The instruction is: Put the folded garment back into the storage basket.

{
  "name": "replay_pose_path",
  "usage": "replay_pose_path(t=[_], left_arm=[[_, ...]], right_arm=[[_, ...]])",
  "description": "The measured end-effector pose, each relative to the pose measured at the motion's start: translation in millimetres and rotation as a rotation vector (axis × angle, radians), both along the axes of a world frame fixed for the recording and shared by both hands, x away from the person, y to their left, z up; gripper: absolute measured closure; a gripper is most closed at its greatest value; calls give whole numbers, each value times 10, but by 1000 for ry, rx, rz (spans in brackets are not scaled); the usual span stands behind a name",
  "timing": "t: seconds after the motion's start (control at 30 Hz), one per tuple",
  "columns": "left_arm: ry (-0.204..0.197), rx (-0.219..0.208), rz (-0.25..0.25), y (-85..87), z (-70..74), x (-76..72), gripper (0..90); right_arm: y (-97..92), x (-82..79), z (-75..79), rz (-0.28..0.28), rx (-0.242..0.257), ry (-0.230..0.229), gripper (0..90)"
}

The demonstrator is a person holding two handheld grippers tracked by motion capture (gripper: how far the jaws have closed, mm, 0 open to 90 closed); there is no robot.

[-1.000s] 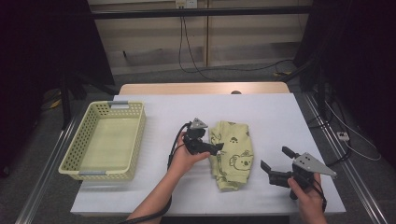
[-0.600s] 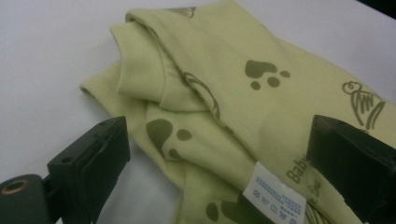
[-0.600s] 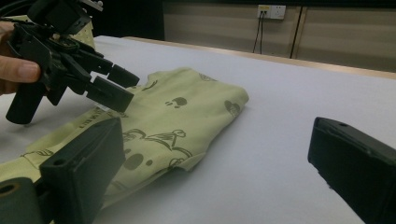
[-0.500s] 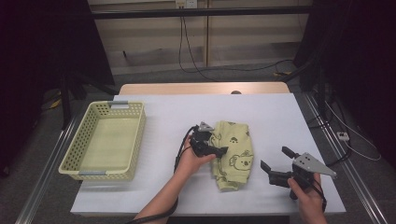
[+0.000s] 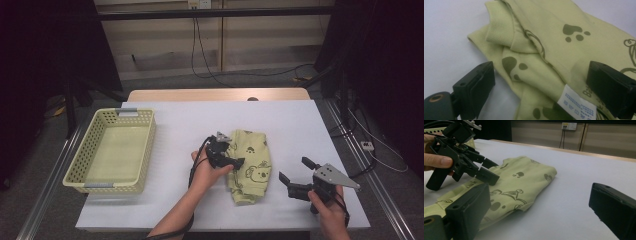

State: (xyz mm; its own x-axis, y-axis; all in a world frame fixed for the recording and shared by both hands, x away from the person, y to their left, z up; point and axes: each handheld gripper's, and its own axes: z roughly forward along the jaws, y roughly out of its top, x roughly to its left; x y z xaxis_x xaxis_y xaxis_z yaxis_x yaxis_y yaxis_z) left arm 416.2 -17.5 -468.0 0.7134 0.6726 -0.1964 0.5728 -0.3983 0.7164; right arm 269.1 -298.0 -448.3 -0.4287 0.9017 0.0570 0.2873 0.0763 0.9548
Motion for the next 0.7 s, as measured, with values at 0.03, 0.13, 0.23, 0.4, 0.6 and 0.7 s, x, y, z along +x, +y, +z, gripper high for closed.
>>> replay_pose_path(t=[0.03, 0.13, 0.23, 0.4, 0.6, 0.7], left_arm=[[-8, 7, 13, -20, 7, -16, 121], [14, 10, 23, -58, 34, -44, 216], [54, -20, 49, -95, 56, -64, 343], [106, -48, 89, -192, 70, -88, 545], [188, -94, 82, -166, 95, -27, 658], [197, -115, 80, -142, 153, -12, 680]], right_arm=[[1, 0, 1, 0, -1, -1, 36], [3, 0, 2, 1, -2, -2, 36], [5, -2, 2, -1, -1, -2, 36], [6, 2, -3, 1, -2, 0, 36], [-4, 5, -6, -1, 0, 3, 36], [-12, 5, -2, -2, 3, 0, 36]])
